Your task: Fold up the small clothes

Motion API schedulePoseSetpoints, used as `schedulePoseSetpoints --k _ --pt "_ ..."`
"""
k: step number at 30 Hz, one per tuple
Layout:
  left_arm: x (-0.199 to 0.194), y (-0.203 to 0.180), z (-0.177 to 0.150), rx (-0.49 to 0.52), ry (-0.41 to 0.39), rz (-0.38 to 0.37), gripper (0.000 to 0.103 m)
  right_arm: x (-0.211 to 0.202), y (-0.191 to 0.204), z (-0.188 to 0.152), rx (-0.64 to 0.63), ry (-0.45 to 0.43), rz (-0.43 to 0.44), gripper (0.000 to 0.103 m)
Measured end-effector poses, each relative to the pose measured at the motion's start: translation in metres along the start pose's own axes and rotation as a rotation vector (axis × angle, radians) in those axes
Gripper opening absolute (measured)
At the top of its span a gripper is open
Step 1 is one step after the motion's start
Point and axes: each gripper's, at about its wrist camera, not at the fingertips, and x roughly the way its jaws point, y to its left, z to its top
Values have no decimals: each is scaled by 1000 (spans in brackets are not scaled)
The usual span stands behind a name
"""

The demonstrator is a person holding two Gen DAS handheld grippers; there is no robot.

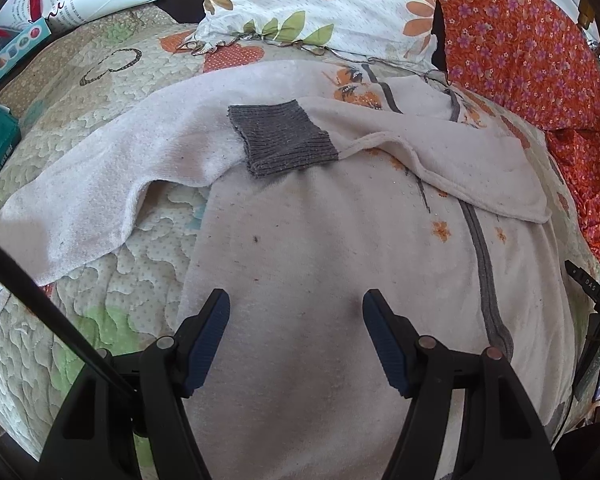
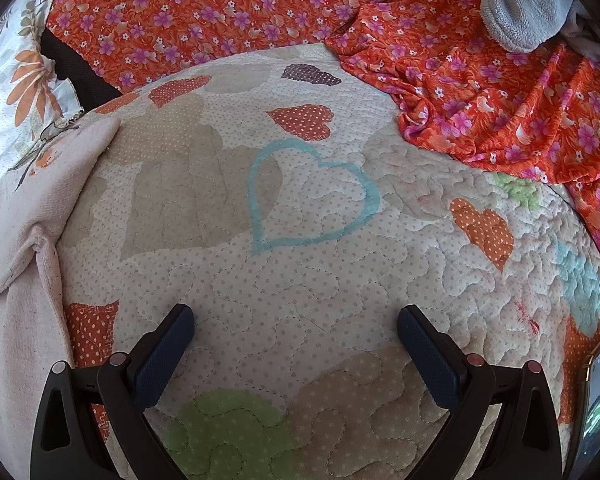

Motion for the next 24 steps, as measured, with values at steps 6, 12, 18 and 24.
schedulePoseSetpoints --k 6,12,18,24 --pt "-1 3 1 -8 -5 4 68 0 0 0 0 0 0 103" --pt "-2 7 0 -14 -7 20 68 0 0 0 0 0 0 103" --pt "-7 16 1 -16 -24 56 68 0 0 0 0 0 0 103" --pt "-27 75 15 -181 -70 139 68 0 0 0 1 0 0 103"
